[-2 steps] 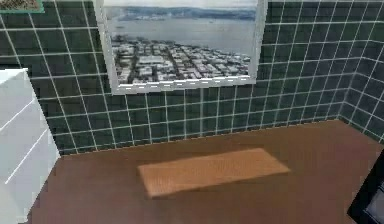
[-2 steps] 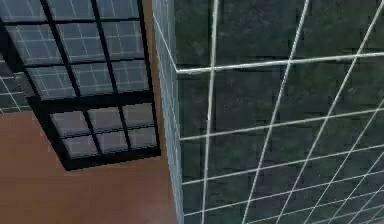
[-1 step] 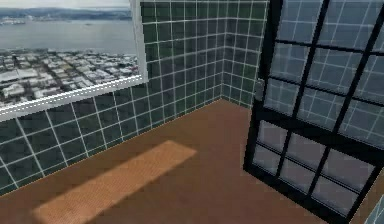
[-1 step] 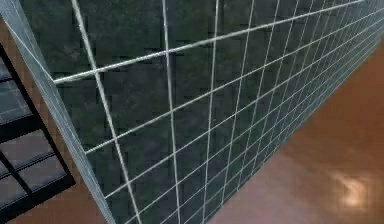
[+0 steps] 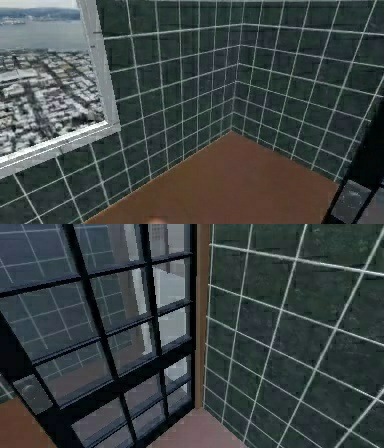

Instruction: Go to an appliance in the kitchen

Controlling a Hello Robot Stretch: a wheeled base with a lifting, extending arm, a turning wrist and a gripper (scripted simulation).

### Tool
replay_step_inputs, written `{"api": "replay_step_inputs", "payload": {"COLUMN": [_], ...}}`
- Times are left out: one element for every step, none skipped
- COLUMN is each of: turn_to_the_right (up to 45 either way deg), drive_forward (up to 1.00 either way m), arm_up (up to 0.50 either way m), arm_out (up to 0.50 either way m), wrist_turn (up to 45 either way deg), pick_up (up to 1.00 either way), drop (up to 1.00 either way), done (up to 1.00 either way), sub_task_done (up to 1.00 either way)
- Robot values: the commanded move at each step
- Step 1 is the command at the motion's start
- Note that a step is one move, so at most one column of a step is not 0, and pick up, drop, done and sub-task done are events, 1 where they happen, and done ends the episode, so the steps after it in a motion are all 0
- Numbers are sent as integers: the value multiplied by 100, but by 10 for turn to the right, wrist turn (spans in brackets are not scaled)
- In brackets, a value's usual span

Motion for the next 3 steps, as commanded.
{"api": "replay_step_inputs", "payload": {"turn_to_the_right": [60,0,-60], "drive_forward": [0,35,0], "arm_up": [0,0,0], "arm_out": [0,0,0], "wrist_turn": [0,0,0], "pick_up": [0,0,0], "drop": [0,0,0], "done": [0,0,0], "sub_task_done": [0,0,0]}}
